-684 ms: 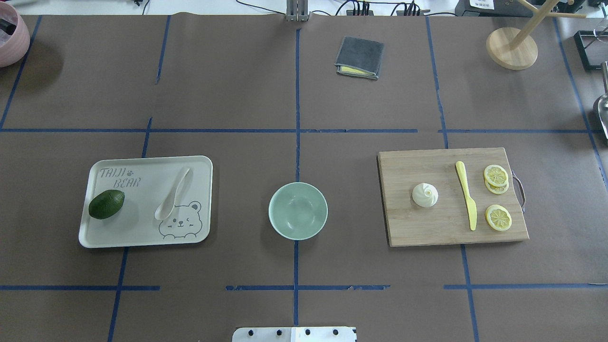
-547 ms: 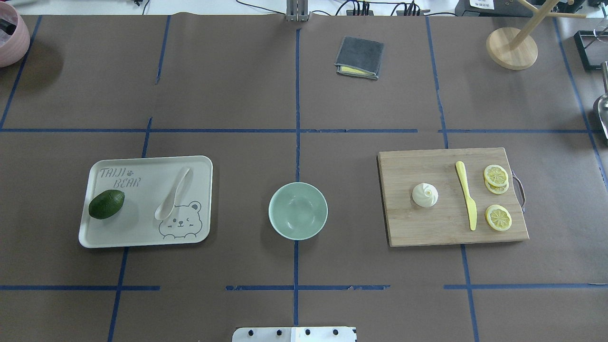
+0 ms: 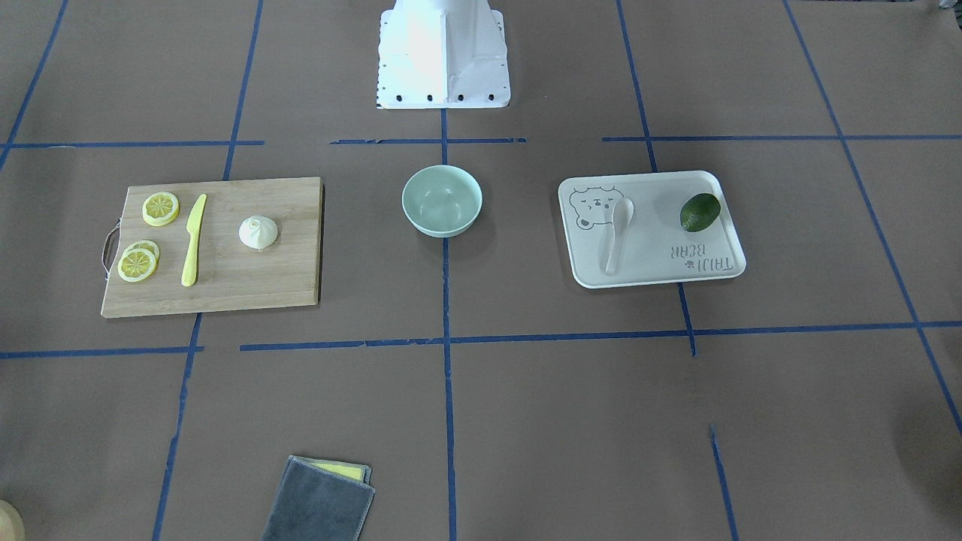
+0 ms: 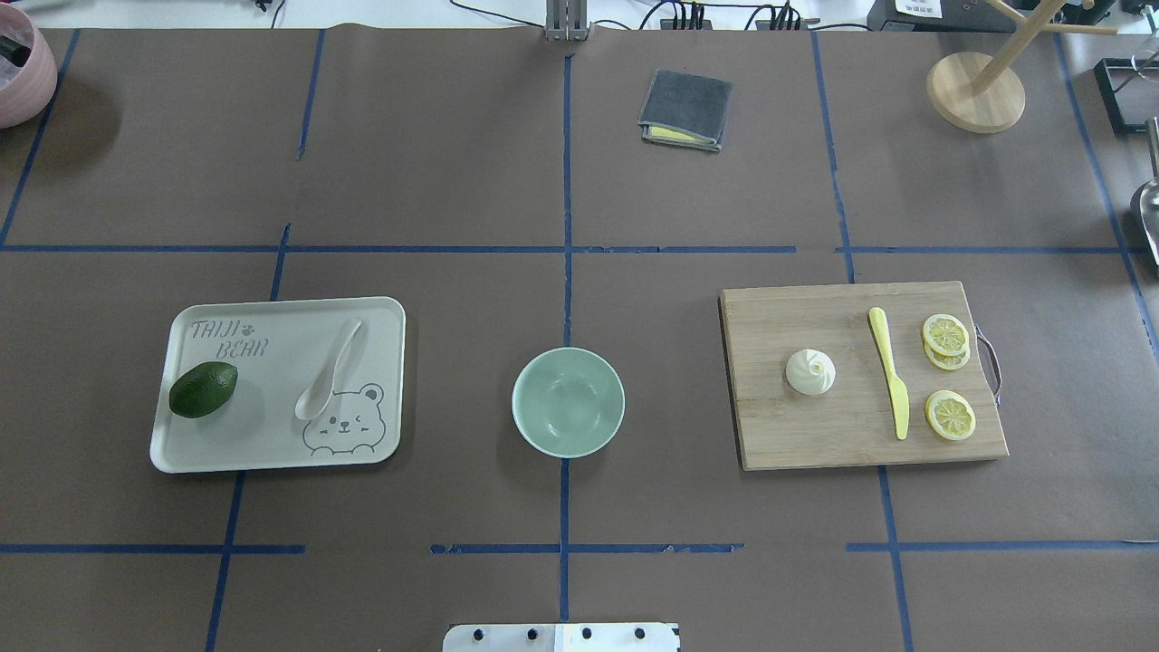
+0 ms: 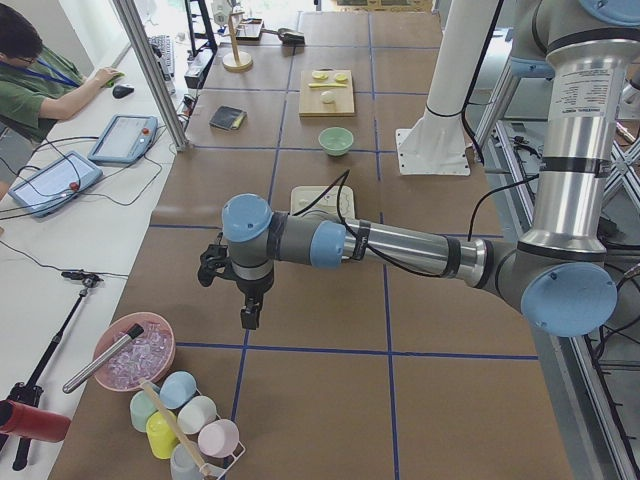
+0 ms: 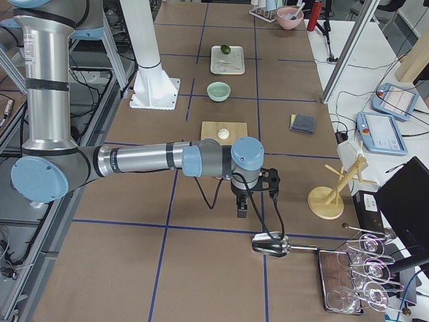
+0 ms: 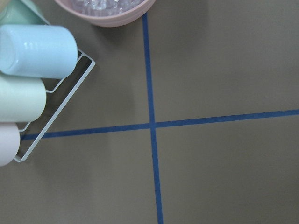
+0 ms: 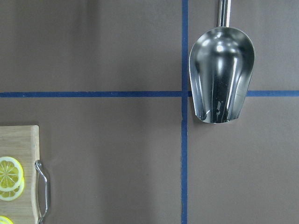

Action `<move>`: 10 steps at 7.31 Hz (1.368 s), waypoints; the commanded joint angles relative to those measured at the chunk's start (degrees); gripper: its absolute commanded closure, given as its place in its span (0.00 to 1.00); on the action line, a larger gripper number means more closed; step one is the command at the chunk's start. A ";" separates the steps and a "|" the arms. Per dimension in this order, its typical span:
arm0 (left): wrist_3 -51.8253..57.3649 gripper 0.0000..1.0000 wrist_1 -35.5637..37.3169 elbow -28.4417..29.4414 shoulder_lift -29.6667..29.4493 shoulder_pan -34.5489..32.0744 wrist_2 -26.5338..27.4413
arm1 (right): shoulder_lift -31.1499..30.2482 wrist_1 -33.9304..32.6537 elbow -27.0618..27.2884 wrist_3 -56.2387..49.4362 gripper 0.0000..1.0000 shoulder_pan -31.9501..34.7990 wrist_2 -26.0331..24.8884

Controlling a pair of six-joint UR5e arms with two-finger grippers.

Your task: Put spoon and bun in bowl

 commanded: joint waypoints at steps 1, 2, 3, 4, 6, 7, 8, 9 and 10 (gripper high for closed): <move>-6.73 0.00 -2.90 -6.12 -0.90 5.62 0.02 | 0.86 -0.06 0.19 0.68 0.00 -0.37 0.40; -13.23 0.00 -3.78 -9.55 -0.90 10.00 0.02 | 1.99 -0.15 0.27 0.50 0.00 -1.41 0.32; -19.13 0.00 -5.44 -11.85 -1.08 13.35 0.02 | 3.57 0.03 0.54 0.41 0.00 -1.68 -0.03; -26.23 0.00 -9.12 -12.57 -1.25 16.95 0.10 | 4.54 0.03 -0.68 0.41 0.00 -1.68 -0.21; -42.39 0.00 -15.90 -12.49 -3.17 26.78 2.64 | 5.16 0.12 -0.61 2.68 0.00 -2.03 0.31; -49.61 0.00 -16.01 -12.22 -5.62 32.14 7.96 | 5.25 1.16 -0.43 4.52 0.00 -3.17 0.23; -56.64 0.00 -16.10 -11.44 -8.09 37.59 11.67 | 5.25 4.91 -0.43 10.11 0.00 -4.74 0.31; -62.20 0.00 -16.10 -11.26 -9.94 41.12 15.71 | 5.25 9.13 -0.43 16.61 0.00 -6.67 0.32; -65.04 0.00 -16.10 -9.43 -11.44 44.38 18.97 | 5.25 11.78 -0.17 21.54 0.00 -8.17 0.49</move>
